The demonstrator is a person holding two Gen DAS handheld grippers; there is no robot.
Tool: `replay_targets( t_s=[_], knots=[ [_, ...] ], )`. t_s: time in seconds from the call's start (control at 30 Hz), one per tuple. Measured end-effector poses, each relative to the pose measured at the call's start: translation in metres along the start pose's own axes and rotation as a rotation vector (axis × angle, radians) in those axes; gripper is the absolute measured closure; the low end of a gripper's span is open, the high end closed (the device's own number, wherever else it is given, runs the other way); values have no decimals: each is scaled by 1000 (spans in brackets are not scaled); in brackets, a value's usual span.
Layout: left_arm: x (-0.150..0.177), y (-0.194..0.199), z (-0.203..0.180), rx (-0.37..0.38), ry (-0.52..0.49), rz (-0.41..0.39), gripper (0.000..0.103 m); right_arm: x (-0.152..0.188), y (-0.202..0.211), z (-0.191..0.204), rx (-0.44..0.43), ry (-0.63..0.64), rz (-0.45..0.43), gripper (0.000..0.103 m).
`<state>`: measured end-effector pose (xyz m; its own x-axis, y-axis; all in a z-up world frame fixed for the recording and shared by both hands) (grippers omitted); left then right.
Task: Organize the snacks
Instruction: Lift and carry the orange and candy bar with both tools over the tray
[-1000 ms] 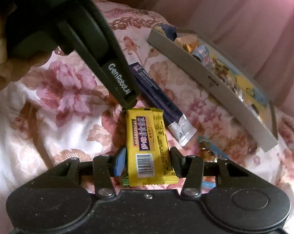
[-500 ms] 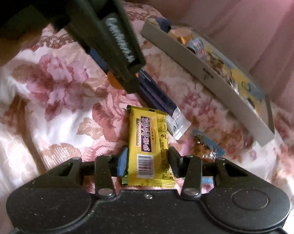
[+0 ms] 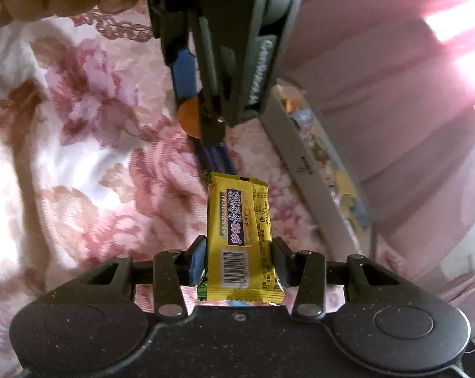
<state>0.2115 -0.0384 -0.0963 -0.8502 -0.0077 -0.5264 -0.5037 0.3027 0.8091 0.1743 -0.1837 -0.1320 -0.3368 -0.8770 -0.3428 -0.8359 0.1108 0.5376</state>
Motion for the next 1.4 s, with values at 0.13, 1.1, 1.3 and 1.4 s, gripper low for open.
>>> replay_targets(
  t_s=[0.13, 1.1, 1.3, 1.4],
  knots=[
    [-11, 5, 1, 6, 35, -34, 65, 0, -1, -21, 55, -83, -23, 58],
    [-150, -24, -33, 81, 15, -316, 64, -39, -93, -154, 255, -561, -62, 57],
    [-154, -40, -31, 87, 10, -279, 65, -42, -108, -156, 184, -605, -35, 57],
    [-156, -44, -33, 83, 0, -273, 65, -43, -115, -156, 171, -616, -22, 57]
  ],
)
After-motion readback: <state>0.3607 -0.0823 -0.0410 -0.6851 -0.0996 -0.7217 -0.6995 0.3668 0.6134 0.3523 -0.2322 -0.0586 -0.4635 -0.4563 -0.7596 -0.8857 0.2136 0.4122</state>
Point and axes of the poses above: each gripper's, at about its wrist camera, not at the fingertips, and y roughly against the way its jaws point, z to its left, x to its underside, the point moved 5 cm from there along -y, roughly the way its jaws point, and after that the axes turned 13 degrees about z, right-handed, at the moved point
